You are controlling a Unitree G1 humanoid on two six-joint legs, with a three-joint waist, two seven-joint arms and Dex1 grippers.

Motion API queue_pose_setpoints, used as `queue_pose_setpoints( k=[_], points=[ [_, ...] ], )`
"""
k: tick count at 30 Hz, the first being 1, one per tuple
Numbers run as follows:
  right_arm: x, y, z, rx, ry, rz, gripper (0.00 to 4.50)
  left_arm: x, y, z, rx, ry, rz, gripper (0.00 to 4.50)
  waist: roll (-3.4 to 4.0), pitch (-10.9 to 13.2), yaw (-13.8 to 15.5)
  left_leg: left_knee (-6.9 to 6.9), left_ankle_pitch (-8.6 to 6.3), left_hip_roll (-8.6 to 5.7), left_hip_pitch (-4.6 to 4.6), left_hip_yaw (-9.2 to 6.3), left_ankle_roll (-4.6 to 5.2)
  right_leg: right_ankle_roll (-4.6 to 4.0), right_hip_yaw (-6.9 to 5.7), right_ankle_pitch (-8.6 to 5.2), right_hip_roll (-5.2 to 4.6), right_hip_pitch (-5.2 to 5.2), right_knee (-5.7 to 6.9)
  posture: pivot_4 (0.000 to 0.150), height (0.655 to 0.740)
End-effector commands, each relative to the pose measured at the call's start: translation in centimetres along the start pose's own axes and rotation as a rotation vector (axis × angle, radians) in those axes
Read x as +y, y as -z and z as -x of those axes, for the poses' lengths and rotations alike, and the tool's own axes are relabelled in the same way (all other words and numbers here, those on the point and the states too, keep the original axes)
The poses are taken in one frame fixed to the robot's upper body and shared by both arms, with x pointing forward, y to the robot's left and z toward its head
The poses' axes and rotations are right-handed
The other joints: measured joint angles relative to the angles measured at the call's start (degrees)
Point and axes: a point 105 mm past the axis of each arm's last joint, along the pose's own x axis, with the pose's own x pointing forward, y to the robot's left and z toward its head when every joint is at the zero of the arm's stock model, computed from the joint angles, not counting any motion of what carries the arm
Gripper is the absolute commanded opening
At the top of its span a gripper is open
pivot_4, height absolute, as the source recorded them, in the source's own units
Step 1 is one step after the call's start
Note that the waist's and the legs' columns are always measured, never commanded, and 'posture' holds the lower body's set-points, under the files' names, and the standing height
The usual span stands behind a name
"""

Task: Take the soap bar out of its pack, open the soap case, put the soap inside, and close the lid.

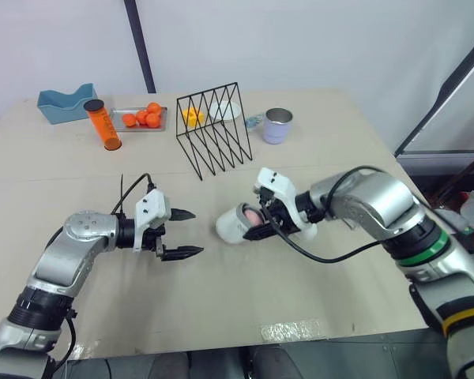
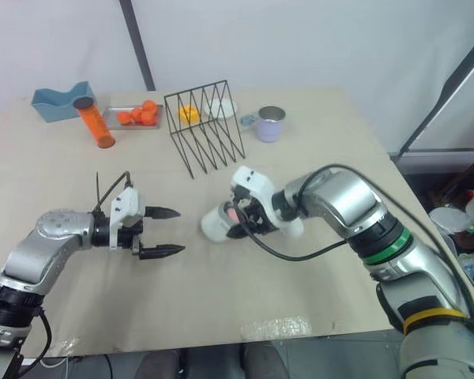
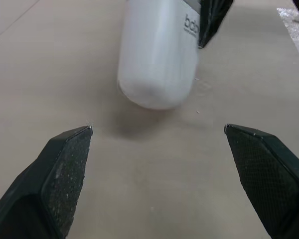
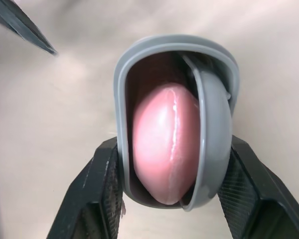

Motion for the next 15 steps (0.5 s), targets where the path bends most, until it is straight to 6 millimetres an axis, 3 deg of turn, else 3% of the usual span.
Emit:
queue_pose_setpoints(
  k=[1,7,15],
  points=[
    [0.4,-2.0,0.9,0.036,-0.004,0.294,2.06,0.1,-1.8,-0.2,-0.04,0.019,0.034,4.48,0.0,0.0,0.0,0.0,0.0,0.0,-0.04,0.0,0.0,-0.1,0.01,0.06,0.0,-0.05,0.01,0.15,0.74],
    [0.1,-2.6,1.3,0.141,0.004,0.495,2.06,0.8,-2.3,-1.2,-0.032,-0.036,-0.005,4.48,0.01,0.0,0.0,0.02,0.01,-0.01,-0.11,0.0,-0.02,-0.24,0.01,0.14,-0.02,-0.13,0.02,0.15,0.74],
    [0.3,-2.9,0.5,0.246,-0.014,0.608,2.06,-0.3,-3.0,-3.8,-0.026,-0.038,-0.079,4.48,0.0,0.0,0.1,0.09,0.02,-0.01,-0.1,0.0,-0.03,-0.26,0.0,0.16,-0.02,-0.11,0.06,0.15,0.74]
  ],
)
